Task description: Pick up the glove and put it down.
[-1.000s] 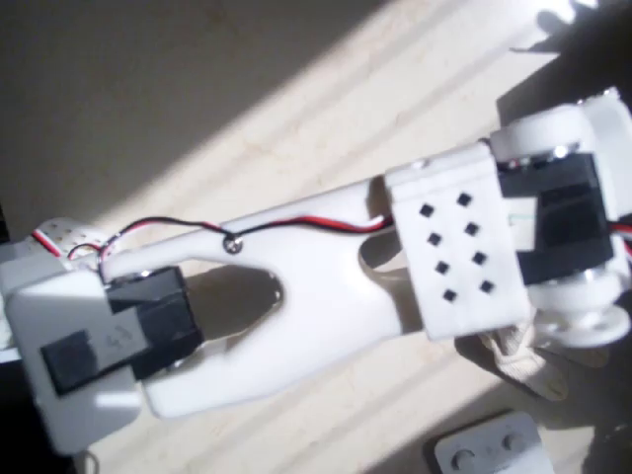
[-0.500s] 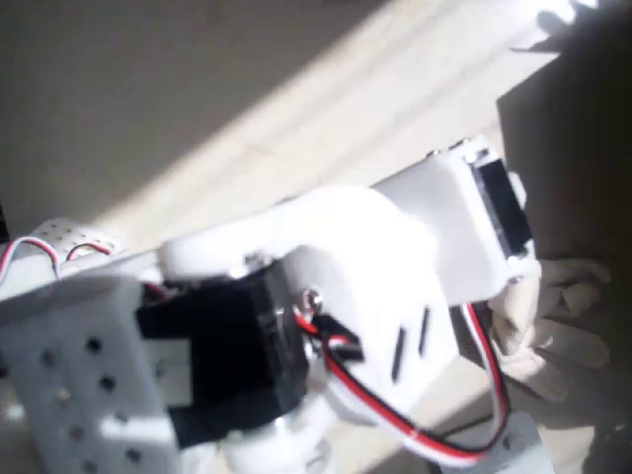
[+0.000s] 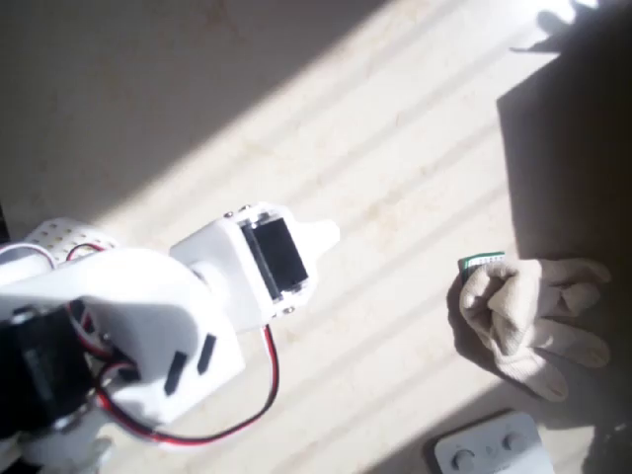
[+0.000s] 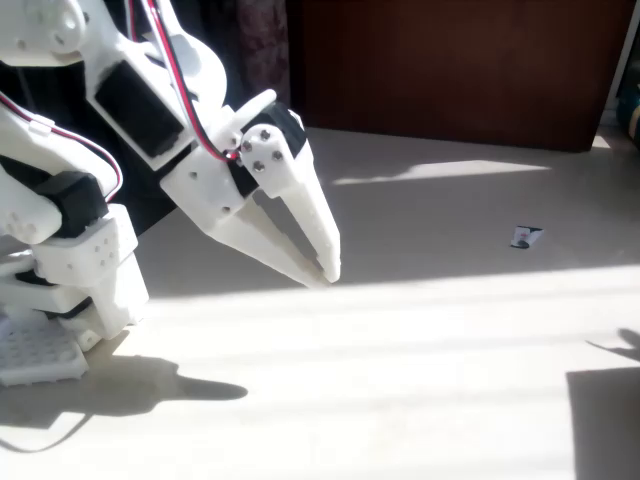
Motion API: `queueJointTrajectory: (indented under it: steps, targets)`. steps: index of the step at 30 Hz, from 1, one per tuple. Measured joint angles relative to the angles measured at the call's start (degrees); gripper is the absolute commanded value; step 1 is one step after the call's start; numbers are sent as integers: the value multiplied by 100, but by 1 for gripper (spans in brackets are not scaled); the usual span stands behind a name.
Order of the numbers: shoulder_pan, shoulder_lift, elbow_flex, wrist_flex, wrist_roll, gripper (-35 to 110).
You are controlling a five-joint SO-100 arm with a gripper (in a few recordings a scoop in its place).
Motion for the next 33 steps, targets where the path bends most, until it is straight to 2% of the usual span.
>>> queueJointTrajectory:
  steps: [8, 16, 20, 27, 33]
  targets:
    - [0, 1863, 1310, 9, 0, 0]
    - [0, 2909, 2057, 9, 0, 0]
    - [0, 3287, 2399, 88, 0, 0]
    - [0, 3560, 2487, 1020, 0, 0]
    - [0, 3568, 2487, 1160, 0, 0]
